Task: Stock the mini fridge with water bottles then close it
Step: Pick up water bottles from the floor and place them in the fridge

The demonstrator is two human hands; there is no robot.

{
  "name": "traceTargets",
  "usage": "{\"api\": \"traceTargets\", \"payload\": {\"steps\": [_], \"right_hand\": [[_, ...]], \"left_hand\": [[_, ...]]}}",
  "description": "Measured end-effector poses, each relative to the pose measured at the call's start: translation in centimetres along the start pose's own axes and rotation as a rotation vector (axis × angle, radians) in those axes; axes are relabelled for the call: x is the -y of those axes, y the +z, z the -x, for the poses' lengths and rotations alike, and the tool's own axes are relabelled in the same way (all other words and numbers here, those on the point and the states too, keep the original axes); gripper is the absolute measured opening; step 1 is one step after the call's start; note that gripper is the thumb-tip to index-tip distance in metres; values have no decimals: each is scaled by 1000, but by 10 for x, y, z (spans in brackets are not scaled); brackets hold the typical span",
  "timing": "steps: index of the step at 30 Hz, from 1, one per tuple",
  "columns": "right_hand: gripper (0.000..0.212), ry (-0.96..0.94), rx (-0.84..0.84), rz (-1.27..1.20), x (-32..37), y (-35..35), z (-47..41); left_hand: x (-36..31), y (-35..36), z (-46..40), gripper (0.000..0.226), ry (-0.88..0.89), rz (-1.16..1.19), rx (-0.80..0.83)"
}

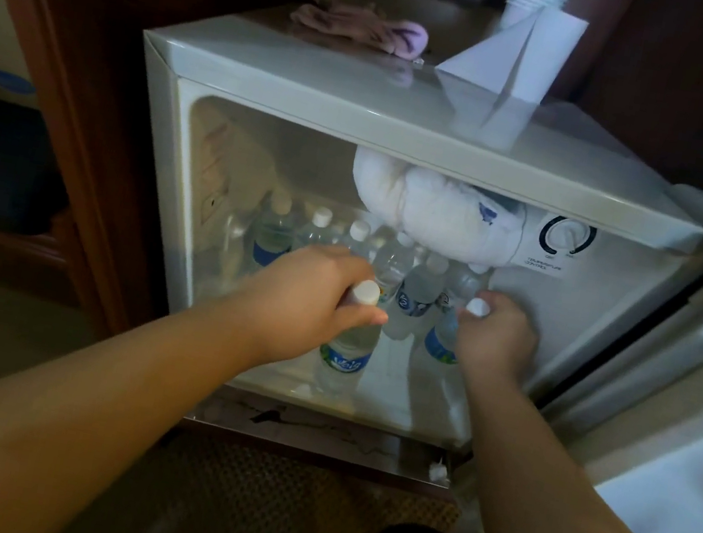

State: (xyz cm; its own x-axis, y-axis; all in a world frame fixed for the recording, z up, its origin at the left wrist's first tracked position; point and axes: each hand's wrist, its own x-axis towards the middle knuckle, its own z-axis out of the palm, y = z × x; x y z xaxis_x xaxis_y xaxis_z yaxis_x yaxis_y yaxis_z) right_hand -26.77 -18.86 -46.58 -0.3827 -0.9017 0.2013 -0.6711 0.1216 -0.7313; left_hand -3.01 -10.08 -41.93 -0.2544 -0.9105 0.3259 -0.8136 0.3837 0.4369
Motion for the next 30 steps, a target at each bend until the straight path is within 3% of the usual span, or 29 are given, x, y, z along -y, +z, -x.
{"api": "traceTargets", "payload": {"steps": [5, 15, 21, 30], "right_hand": [[28, -7, -52, -31, -8, 11, 0], [41, -18, -162, -60, -7, 27, -8], [29, -38, -106, -88, -14, 22, -8], [67, -9, -75, -151, -25, 8, 33]], "left_hand": [[7, 23, -15, 37, -34, 5, -7], [-1, 65, -52, 36, -167, 97, -83], [-6, 98, -70, 40, -144, 166, -129], [-16, 129, -95, 34, -192, 177, -102]]}}
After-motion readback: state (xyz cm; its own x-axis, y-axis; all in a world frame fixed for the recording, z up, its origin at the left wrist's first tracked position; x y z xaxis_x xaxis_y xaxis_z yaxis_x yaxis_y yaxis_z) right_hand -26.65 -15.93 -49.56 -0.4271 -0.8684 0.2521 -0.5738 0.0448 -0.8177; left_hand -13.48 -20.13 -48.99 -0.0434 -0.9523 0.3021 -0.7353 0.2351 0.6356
